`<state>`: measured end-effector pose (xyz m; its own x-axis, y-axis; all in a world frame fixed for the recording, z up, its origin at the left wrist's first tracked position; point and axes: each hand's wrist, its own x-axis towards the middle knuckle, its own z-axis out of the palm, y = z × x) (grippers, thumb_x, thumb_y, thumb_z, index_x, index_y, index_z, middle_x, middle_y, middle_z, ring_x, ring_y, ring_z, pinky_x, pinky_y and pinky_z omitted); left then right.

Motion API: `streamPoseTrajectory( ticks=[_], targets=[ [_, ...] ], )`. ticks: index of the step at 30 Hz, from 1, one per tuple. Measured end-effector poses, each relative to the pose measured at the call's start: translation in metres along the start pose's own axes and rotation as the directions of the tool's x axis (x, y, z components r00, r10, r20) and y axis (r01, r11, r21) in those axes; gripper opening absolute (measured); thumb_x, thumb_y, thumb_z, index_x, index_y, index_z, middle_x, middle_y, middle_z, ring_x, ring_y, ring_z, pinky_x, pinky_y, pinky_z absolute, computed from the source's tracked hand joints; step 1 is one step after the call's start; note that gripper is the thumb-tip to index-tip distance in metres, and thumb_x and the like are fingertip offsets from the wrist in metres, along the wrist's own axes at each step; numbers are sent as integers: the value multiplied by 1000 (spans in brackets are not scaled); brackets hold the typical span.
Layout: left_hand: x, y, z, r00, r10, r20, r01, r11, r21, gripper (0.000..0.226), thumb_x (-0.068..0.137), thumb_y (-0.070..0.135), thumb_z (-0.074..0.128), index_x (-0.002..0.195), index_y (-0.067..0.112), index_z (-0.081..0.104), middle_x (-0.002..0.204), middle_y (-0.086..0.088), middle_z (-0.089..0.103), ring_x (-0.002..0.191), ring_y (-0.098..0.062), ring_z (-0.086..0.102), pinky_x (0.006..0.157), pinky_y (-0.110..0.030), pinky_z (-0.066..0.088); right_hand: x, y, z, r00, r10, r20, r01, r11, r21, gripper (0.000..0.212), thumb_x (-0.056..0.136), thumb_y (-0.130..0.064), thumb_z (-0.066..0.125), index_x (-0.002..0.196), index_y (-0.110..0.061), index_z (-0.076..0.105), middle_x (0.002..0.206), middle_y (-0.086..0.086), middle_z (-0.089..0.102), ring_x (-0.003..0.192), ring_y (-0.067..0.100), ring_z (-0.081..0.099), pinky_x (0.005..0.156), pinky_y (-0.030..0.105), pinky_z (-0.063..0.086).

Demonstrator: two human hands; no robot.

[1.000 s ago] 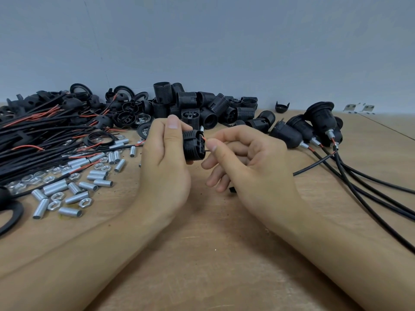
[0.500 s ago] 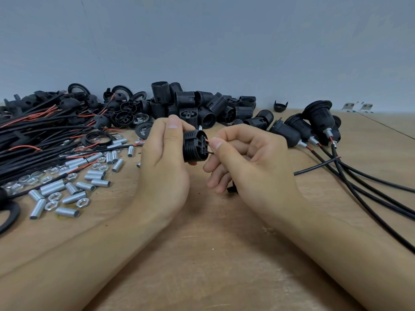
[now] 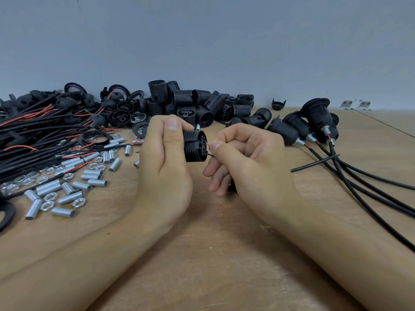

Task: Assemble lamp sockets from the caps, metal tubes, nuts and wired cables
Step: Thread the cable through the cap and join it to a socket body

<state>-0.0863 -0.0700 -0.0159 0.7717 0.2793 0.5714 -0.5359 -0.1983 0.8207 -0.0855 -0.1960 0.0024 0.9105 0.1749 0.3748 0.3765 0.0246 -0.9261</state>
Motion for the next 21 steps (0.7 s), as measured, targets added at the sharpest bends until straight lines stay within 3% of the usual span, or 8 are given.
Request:
streamPoseTrajectory(
  ticks=[5, 9, 12, 18, 21],
  targets=[
    [-1, 1, -1, 998, 56, 21, -57, 998, 29, 28, 104, 31, 33, 91, 20, 55, 80, 2, 54, 64, -11, 46, 62, -27, 35, 0, 0, -1, 1000, -11, 1, 11, 1000, 13, 23, 95, 0, 54, 75, -7, 60, 55, 12, 65, 38, 23, 59, 38, 25, 44],
    [1, 1, -1, 996, -84, -18, 81, 990, -115, 28, 98, 36, 37, 86, 23, 58, 85, 1, 56, 84, -21, 50, 78, -50, 39, 0, -1, -1, 1000, -17, 4, 17, 1000, 21, 22, 95, -1, 54, 75, -8, 60, 55, 11, 65, 39, 22, 60, 38, 25, 44],
    [0, 1, -1, 996, -94, -14, 91, 988, -121, 27, 98, 36, 38, 85, 23, 59, 84, 1, 56, 86, -24, 50, 85, -58, 41, -1, 0, -1, 1000, -25, 8, 25, 999, 33, 21, 93, -2, 54, 74, -10, 59, 55, 11, 65, 39, 23, 60, 38, 24, 43],
    [-1, 1, -1, 996, -84, 3, 84, 992, -92, 27, 98, 36, 39, 83, 25, 59, 79, 10, 57, 82, -17, 51, 79, -45, 40, 0, 1, -2, 1000, -25, 18, 24, 1000, 10, 22, 91, 1, 53, 72, -8, 59, 54, 11, 65, 38, 23, 59, 37, 25, 42],
    [-1, 2, -2, 998, -53, 29, 54, 998, -44, 28, 99, 35, 36, 85, 22, 57, 75, 15, 55, 73, -12, 48, 69, -32, 37, 0, 1, -2, 1000, -10, 19, 10, 1000, 18, 23, 90, 4, 52, 70, -7, 59, 53, 11, 64, 37, 22, 58, 36, 23, 41]
  ],
)
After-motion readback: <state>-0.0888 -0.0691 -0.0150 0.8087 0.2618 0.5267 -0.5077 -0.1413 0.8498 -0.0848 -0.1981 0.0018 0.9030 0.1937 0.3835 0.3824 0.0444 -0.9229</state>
